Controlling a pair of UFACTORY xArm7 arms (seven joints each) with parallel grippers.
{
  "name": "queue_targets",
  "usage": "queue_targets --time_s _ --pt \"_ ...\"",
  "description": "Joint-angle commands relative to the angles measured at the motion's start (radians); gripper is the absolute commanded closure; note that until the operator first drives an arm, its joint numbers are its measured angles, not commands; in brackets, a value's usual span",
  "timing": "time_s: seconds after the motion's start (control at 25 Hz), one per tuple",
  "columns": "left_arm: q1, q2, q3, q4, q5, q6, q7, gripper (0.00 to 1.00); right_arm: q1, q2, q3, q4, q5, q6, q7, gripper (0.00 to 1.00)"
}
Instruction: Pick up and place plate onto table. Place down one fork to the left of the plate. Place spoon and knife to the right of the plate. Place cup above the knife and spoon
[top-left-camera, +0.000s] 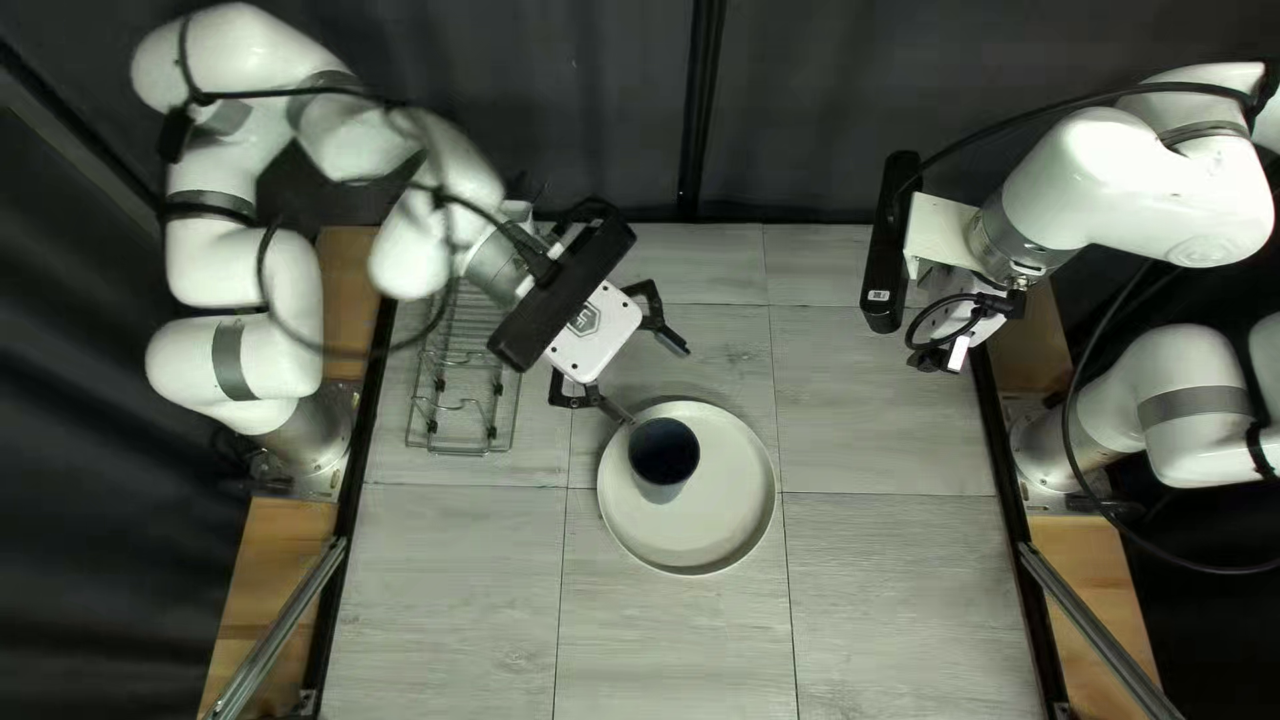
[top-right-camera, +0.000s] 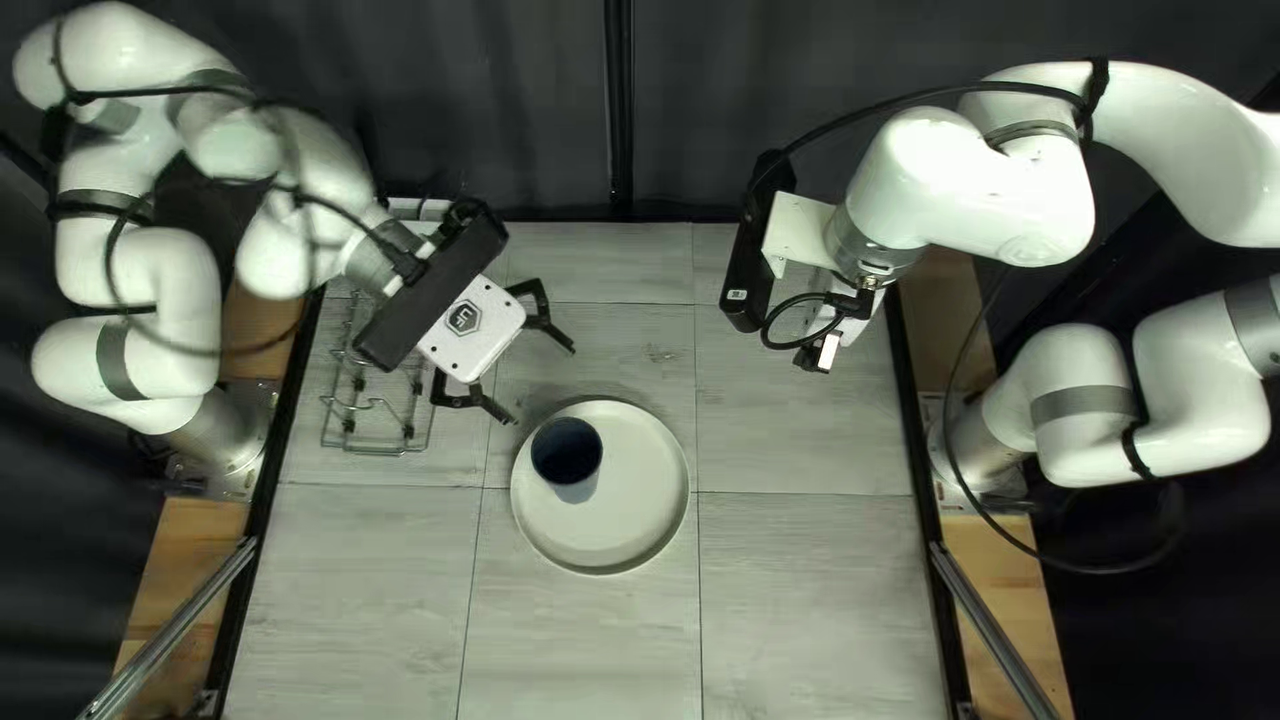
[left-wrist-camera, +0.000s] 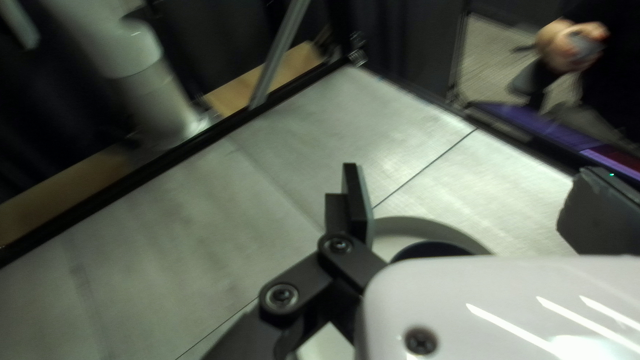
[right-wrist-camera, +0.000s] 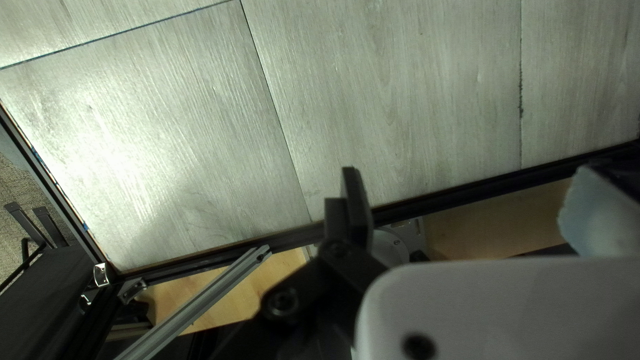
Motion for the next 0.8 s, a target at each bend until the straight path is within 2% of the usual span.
queue_targets --time_s 0.04,0.12,0.28,0.4,0.6,0.72,0.8 --pt "-0.055 0.230 -0.095 0.054 -0.071 -0.178 -0.065 0.00 0.000 0.000 0.000 0.000 0.000 0.000 0.000 0.00" --pt "-0.048 0.227 -0.104 0.049 -0.056 -0.178 -0.040 0.00 0.000 0.000 0.000 0.000 0.000 0.000 0.000 0.00" --pt "-0.014 0.120 -0.096 0.025 0.014 -0.043 0.118 0.00 0.000 0.000 0.000 0.000 0.000 0.000 0.000 0.00" --pt "0.011 0.074 -0.088 0.046 -0.002 0.079 0.279 0.00 0.000 0.000 0.000 0.000 0.000 0.000 0.000 0.00" --pt "0.042 0.028 -0.082 0.071 -0.061 0.202 0.454 0.00 0.000 0.000 0.000 0.000 0.000 0.000 0.000 0.00" --pt "0.024 0.012 -0.066 0.083 -0.060 0.238 0.455 0.00 0.000 0.000 0.000 0.000 0.000 0.000 0.000 0.00" --pt "-0.031 0.026 -0.039 0.093 -0.004 0.222 0.337 0.00 0.000 0.000 0.000 0.000 0.000 0.000 0.000 0.00"
